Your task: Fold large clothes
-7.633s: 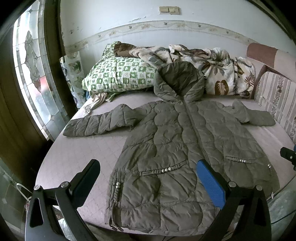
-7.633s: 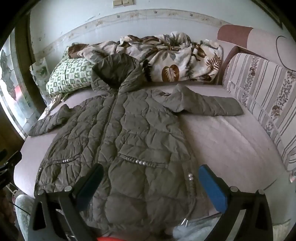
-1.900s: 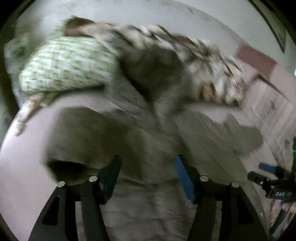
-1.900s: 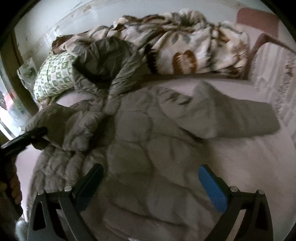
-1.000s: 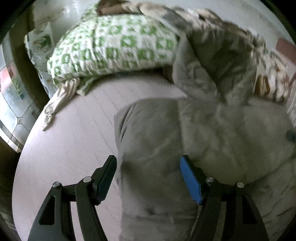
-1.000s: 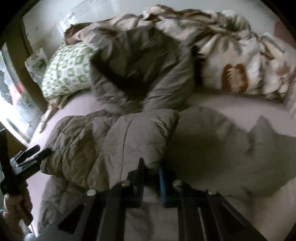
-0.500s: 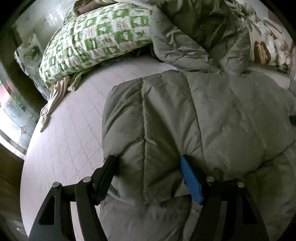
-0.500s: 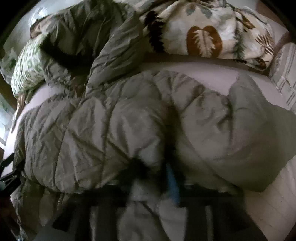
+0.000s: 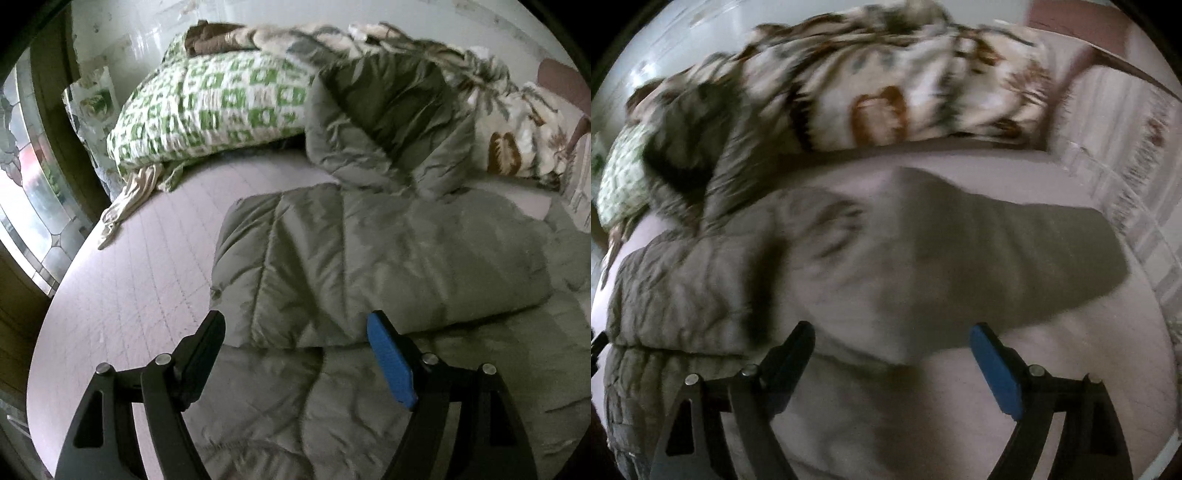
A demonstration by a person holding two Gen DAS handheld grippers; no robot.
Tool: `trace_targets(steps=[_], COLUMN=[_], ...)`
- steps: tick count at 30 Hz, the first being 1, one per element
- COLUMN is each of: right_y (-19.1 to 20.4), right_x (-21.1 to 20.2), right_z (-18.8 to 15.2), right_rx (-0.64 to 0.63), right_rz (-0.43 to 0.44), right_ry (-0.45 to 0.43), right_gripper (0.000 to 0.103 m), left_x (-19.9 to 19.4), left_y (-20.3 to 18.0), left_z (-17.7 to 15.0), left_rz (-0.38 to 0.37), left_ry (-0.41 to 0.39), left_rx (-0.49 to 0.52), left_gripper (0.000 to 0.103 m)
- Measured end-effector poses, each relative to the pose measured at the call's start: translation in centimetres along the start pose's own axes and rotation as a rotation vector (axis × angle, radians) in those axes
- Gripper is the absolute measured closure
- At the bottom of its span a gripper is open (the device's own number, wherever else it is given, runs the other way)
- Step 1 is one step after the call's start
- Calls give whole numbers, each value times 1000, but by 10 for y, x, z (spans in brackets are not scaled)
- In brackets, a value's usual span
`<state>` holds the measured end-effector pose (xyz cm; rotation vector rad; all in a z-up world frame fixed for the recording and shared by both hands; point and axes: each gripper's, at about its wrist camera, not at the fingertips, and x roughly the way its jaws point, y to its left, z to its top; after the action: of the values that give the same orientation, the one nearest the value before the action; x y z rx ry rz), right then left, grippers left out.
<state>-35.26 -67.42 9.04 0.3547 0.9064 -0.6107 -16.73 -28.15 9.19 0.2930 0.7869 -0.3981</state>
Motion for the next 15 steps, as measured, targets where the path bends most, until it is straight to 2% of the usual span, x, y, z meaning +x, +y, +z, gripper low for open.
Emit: trace_targets(steps=[4, 9, 15], right_y=[-74, -162, -218], right_x=[-1, 8, 22], right_z=[-1, 4, 17], right_rx=[113, 308, 410], right_rz=[-76, -158, -188], right_ry=[4, 26, 37], right_gripper=[15, 15, 15], left_x=[-6, 4, 21], left_y=[-12, -22, -24], left_z=[-1, -1, 1], left_rz=[-16, 9, 63], left_ry=[-7, 18, 48], left_rx=[2, 18, 7], left_gripper=[21, 21, 21])
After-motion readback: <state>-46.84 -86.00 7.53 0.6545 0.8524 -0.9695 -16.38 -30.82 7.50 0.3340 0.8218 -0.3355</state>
